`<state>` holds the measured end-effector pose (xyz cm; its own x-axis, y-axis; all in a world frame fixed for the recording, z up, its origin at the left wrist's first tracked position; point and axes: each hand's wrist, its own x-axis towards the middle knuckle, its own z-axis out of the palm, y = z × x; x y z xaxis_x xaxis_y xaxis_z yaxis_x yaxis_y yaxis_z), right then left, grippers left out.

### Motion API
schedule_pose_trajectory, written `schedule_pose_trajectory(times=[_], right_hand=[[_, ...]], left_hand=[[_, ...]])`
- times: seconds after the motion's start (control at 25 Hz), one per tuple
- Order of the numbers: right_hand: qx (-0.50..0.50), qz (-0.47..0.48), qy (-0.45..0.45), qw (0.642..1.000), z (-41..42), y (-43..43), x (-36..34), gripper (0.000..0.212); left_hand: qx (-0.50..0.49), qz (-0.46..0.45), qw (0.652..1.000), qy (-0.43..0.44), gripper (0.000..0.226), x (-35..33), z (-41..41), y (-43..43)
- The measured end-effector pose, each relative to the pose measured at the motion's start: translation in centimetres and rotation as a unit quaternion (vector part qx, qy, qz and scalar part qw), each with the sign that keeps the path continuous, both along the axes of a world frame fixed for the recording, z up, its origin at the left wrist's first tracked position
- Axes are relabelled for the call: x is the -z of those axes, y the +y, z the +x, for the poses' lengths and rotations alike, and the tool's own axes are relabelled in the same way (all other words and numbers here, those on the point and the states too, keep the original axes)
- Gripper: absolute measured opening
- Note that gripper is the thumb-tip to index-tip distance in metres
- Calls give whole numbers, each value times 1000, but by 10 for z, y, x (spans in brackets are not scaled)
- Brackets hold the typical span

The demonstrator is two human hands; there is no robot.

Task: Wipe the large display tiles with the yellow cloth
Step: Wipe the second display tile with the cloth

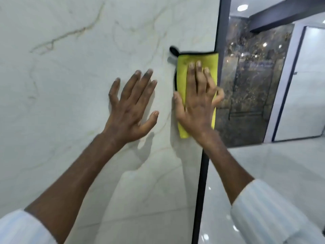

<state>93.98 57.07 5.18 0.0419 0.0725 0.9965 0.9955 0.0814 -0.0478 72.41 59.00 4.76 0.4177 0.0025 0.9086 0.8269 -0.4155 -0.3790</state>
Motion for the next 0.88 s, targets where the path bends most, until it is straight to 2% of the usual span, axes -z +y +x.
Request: schedule_pose_trajectory(times=[0.12, 0.2, 0.28, 0.4, 0.52, 0.64, 0.76, 0.88], right_hand=[[22, -51, -47, 997, 0, -8, 120, 72], [20, -64, -60, 996, -1, -10, 150, 70], [12, -49, -47, 998, -5, -8, 125, 71], [-12, -8, 30, 999, -15, -8, 58, 71], [-8, 8, 37, 999, -19, -5, 67, 69], [-3, -9, 34, 999, -11, -4, 164, 68], [-2, -76, 37, 996, -12, -9, 287, 65], [-7, -128, 25, 991, -14, -16, 349, 61]], left_hand=[[-67, -7, 997, 40, 75, 57, -9, 3], [-80, 5, 996, 38, 75, 64, -8, 8], [-84, 12, 996, 37, 76, 63, -7, 9], [-87, 11, 996, 30, 75, 62, -7, 9], [-90, 9, 996, 22, 74, 62, -7, 9], [-88, 8, 996, 21, 74, 62, -6, 10], [-88, 7, 996, 21, 74, 63, -5, 12], [-97, 8, 995, 19, 74, 61, -6, 13]])
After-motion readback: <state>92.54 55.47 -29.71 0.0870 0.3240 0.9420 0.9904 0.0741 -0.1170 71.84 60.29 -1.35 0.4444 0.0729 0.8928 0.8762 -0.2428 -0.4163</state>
